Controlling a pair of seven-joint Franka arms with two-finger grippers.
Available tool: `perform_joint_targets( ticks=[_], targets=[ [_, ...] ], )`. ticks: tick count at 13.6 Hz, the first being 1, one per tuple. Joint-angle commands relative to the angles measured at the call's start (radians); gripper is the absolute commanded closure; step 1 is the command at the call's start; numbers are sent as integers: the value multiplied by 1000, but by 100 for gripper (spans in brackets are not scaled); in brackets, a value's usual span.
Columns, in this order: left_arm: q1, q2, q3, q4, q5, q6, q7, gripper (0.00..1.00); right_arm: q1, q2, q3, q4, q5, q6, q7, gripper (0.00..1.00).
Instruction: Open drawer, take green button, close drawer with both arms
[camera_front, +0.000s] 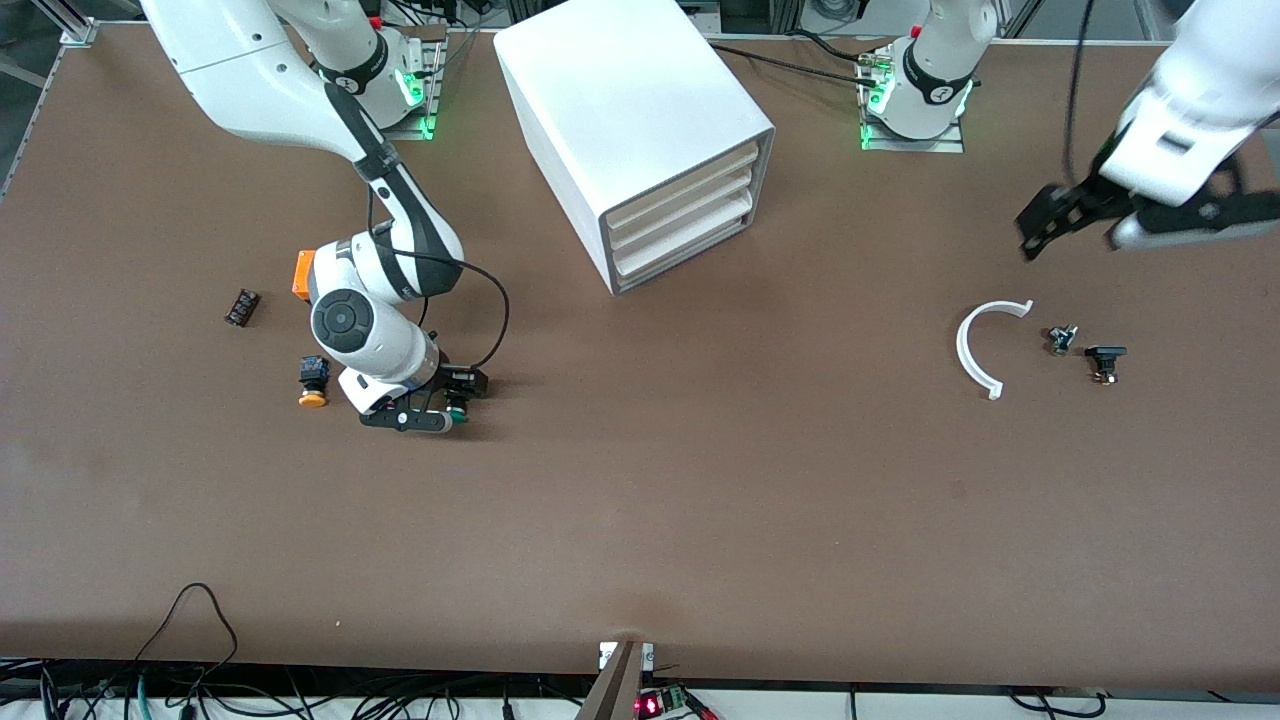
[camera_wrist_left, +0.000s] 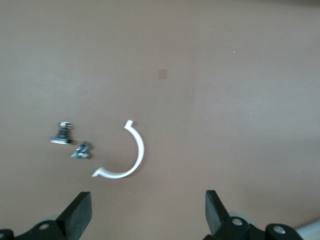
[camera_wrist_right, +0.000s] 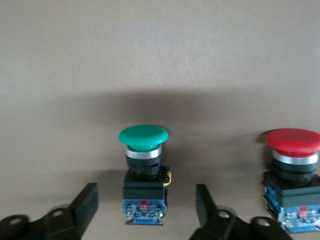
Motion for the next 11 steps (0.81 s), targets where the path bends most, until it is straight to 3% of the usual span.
perform_joint_targets(
  ticks=[1,3,8,11],
  targets=[
    [-7,13,72,76,-26,-68,186,0,-1,-104,-12,19,9,-98,13,0],
    [-5,48,77,94,-26,-79,210,0,-10,-179,-40,31,10,-163,15,0],
    [-5,67,74,111,-27,-90,202,0,-10,-279,-199,180,-6,-411,-14,0],
    [-5,65,70,111,-29,-103,189,0,-22,-334,-221,272,-25,-586,-101,0]
  ],
)
